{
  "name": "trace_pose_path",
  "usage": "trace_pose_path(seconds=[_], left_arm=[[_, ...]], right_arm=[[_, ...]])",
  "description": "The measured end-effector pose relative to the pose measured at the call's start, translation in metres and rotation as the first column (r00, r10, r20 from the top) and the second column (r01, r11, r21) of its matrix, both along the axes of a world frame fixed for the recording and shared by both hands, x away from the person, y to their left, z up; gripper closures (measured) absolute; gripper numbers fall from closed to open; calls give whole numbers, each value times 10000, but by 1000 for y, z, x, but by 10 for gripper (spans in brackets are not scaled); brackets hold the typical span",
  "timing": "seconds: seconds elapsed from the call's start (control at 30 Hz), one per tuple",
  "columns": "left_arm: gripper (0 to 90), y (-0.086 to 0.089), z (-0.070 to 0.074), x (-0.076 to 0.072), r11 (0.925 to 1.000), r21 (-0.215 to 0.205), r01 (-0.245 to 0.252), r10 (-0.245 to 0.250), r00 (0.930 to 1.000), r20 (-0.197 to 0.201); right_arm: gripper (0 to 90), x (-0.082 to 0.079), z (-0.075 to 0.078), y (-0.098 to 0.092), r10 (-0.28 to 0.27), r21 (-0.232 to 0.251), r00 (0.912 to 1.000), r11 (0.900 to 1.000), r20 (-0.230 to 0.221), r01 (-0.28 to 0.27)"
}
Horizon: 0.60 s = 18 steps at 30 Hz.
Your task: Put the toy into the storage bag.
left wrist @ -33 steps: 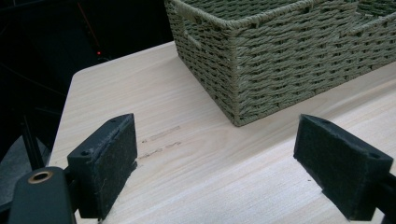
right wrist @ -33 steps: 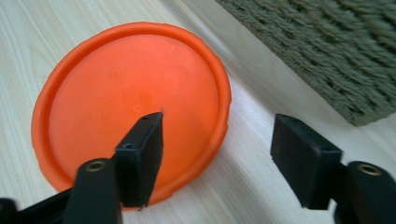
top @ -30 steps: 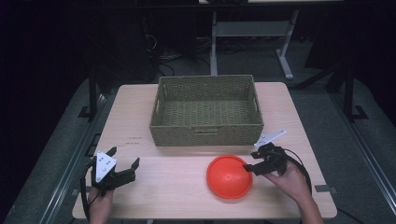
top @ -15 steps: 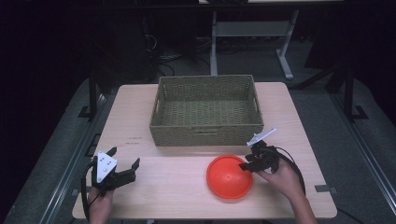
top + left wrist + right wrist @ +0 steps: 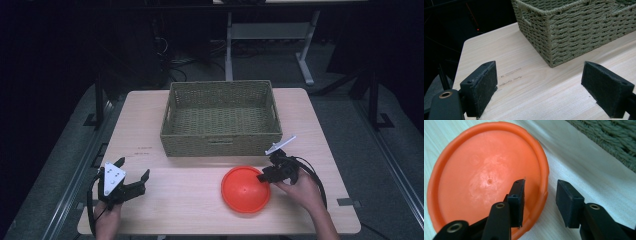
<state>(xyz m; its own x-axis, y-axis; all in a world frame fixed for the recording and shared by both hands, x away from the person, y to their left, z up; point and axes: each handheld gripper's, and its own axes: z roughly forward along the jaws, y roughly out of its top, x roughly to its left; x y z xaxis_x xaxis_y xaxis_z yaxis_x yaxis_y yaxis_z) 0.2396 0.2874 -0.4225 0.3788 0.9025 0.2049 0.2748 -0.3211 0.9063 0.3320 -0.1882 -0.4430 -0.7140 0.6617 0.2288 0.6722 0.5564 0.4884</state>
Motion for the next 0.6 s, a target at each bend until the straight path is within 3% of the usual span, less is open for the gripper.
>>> trace_pose_path(seconds=[0.43, 0.6], left_arm=[[128, -1, 0, 0, 10000, 51, -13, 13, 10000, 18], [128, 0, 0, 0, 10000, 56, -24, 24, 10000, 36]], right_arm=[[646, 4, -8, 3, 92, 29, 9985, 10000, -546, -90], [646, 7, -9, -2, -106, 344, 9968, 9993, -791, 133]])
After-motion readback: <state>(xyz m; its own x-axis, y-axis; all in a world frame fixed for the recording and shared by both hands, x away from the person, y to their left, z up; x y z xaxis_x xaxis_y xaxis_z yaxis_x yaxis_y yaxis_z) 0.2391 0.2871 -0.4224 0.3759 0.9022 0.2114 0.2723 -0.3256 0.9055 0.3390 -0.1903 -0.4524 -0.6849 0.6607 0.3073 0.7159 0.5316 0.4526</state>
